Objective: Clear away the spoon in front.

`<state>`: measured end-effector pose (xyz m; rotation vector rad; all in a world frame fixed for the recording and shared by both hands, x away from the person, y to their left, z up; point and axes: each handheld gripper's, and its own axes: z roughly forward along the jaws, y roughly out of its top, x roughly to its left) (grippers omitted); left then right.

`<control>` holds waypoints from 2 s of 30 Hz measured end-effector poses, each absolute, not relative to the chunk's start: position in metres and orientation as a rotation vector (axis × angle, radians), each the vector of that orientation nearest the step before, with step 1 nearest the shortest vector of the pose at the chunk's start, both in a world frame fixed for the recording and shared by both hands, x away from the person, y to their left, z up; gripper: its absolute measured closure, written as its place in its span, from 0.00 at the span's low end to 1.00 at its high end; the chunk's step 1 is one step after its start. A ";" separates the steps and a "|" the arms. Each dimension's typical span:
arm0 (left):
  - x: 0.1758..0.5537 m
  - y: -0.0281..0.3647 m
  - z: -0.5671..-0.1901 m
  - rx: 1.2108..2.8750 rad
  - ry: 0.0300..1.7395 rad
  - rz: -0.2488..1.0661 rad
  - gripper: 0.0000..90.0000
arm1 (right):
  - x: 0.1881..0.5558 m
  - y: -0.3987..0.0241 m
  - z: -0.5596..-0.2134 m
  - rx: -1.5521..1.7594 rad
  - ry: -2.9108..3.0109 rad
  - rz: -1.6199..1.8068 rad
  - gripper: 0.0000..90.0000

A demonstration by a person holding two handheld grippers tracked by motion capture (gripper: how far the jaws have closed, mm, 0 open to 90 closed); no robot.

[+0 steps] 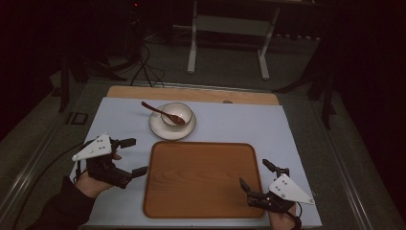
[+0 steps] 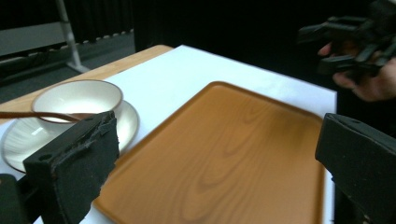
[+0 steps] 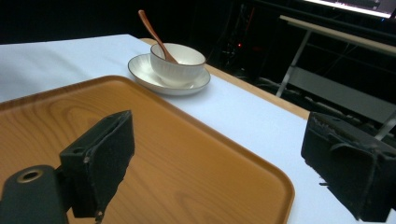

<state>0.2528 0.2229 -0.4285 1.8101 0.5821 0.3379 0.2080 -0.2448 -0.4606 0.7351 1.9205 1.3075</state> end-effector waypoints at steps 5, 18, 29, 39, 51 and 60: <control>0.269 0.221 -0.414 1.792 0.594 0.392 0.00 | 0.208 -0.244 -0.460 0.733 1.908 1.322 0.11; 0.332 0.242 -0.413 1.625 0.854 0.429 0.05 | 0.209 -0.245 -0.460 0.748 1.903 1.338 0.11; 0.366 0.240 -0.435 1.534 1.061 0.436 0.18 | 0.209 -0.246 -0.460 0.751 1.907 1.346 0.11; 0.389 0.242 -0.456 1.324 1.264 0.378 0.32 | 0.211 -0.245 -0.462 0.765 1.922 1.354 0.11; 0.406 0.232 -0.479 1.180 1.427 0.383 0.32 | 0.213 -0.246 -0.464 0.779 1.930 1.362 0.11; 0.416 0.222 -0.493 1.115 1.462 0.345 0.34 | 0.214 -0.248 -0.465 0.794 1.943 1.370 0.11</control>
